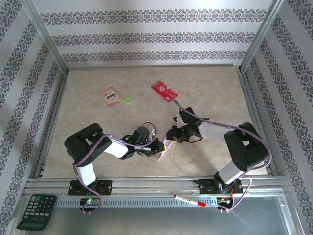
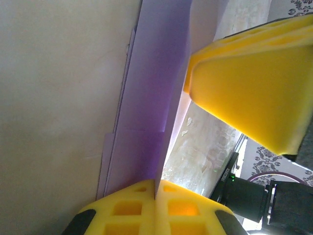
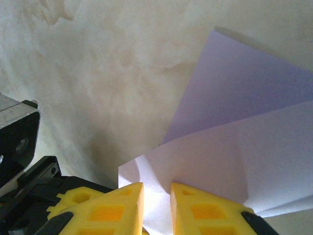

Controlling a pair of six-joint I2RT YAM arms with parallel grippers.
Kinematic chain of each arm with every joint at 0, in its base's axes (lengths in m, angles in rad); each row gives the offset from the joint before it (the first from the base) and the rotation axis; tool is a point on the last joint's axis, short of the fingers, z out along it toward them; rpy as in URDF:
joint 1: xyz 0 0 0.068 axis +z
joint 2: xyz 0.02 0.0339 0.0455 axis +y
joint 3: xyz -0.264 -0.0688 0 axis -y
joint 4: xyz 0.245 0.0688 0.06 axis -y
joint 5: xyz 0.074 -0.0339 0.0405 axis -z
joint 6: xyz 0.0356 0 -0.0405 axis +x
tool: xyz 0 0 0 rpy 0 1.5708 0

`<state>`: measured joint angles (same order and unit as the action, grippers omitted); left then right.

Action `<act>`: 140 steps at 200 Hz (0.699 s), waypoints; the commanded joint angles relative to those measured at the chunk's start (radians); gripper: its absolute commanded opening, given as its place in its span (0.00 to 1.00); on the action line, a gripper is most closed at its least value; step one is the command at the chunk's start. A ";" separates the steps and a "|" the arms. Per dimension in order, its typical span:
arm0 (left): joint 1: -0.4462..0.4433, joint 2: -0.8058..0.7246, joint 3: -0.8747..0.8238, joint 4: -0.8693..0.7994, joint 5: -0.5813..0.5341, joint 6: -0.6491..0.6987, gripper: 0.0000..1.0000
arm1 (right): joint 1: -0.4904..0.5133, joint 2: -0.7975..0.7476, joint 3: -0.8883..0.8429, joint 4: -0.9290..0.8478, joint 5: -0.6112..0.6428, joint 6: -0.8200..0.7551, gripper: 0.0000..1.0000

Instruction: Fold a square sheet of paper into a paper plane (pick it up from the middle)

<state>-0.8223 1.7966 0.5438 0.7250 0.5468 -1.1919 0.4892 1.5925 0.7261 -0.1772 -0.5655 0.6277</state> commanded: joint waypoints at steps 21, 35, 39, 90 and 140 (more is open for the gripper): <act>0.013 0.027 0.003 0.040 0.009 -0.036 0.00 | 0.009 0.040 0.032 0.008 0.018 -0.040 0.21; 0.015 0.030 0.001 0.042 0.007 -0.044 0.00 | 0.009 0.052 0.038 0.008 0.018 -0.045 0.21; 0.015 0.031 0.001 0.039 0.005 -0.046 0.00 | 0.009 0.055 0.039 0.007 0.018 -0.046 0.22; 0.017 0.035 0.000 0.026 0.002 -0.052 0.00 | 0.007 0.087 0.055 0.002 0.028 -0.065 0.22; 0.018 0.038 -0.005 0.025 -0.005 -0.055 0.00 | 0.003 0.114 0.057 -0.003 0.034 -0.082 0.22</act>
<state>-0.8204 1.8122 0.5434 0.7414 0.5472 -1.2388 0.4889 1.6760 0.7650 -0.1745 -0.5655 0.5758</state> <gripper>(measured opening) 0.049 0.217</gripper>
